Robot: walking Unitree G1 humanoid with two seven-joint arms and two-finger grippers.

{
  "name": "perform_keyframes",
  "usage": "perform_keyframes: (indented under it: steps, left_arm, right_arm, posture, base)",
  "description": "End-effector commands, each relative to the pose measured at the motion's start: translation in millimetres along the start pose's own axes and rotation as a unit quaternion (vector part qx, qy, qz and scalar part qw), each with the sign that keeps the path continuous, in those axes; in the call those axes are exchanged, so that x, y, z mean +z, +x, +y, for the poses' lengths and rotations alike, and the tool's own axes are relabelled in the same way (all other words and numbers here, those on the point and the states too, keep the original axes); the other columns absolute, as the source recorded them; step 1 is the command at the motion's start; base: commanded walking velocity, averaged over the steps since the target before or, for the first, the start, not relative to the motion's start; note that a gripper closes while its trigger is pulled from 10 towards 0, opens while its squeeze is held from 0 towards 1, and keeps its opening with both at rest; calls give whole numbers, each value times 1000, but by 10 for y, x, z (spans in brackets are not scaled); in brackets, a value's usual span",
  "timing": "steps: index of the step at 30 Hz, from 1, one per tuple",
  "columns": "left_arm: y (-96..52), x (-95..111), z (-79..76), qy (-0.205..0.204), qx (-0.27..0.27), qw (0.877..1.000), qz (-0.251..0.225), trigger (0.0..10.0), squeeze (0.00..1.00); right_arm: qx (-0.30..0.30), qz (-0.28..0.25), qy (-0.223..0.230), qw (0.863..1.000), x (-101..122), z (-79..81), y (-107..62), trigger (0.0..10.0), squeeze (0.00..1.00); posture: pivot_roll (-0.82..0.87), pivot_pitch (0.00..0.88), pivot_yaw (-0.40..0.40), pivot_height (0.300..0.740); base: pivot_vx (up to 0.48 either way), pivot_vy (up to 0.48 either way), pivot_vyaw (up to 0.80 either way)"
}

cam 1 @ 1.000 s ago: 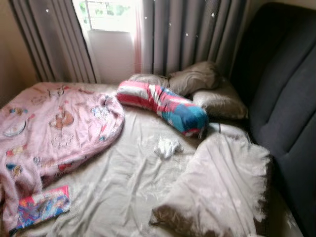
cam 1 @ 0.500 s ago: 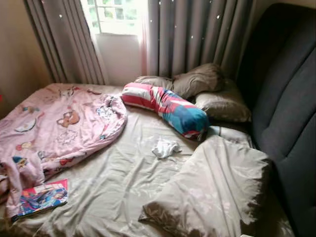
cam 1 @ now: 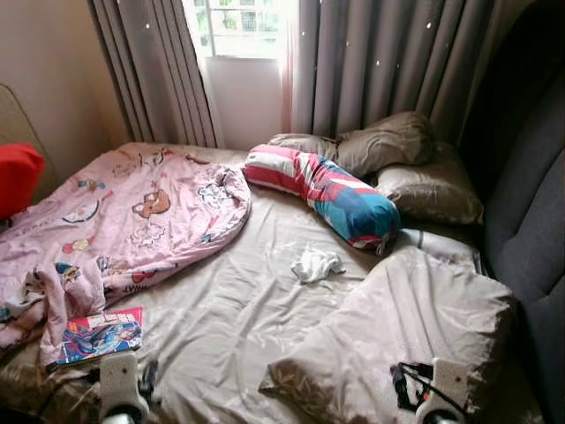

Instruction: Clean up the room

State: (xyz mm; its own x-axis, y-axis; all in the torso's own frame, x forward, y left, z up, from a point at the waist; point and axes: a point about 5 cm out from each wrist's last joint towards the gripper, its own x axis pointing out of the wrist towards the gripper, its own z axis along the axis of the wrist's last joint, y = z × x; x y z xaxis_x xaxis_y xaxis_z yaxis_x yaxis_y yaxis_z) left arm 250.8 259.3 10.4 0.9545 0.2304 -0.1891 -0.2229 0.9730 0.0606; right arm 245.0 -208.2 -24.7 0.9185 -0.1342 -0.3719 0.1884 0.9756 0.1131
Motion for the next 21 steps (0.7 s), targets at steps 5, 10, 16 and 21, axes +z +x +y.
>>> perform_keyframes:
  steps: [5, 10, 16, 21]
  left_arm:
    - [-48, 232, -48, 20, -37, 996, -79, 10000, 0]
    - [-95, 321, -72, 32, -56, 993, -98, 10000, 0]
    - [-84, 376, -139, 33, -66, 992, -101, 10000, 0]
    - [-89, 416, -174, 32, -69, 992, -102, 10000, 0]
  right_arm:
    - [-39, -89, -2, 995, 31, -134, -222, 10000, 0]
    - [-65, -104, 4, 992, -4, -193, -337, 10000, 0]
    - [-59, -94, 1, 994, 16, -120, -275, 10000, 0]
    - [-58, -91, 2, 994, 89, -64, -203, 10000, 0]
  posture:
    - [-8, 0, -37, 740]
    - [-20, 0, -29, 740]
    - [-7, 0, -33, 740]
    - [-1, 0, -34, 740]
  base:
    - [0, 0, 0]
    - [0, 0, 0]
    - [0, 0, 0]
    - [0, 0, 0]
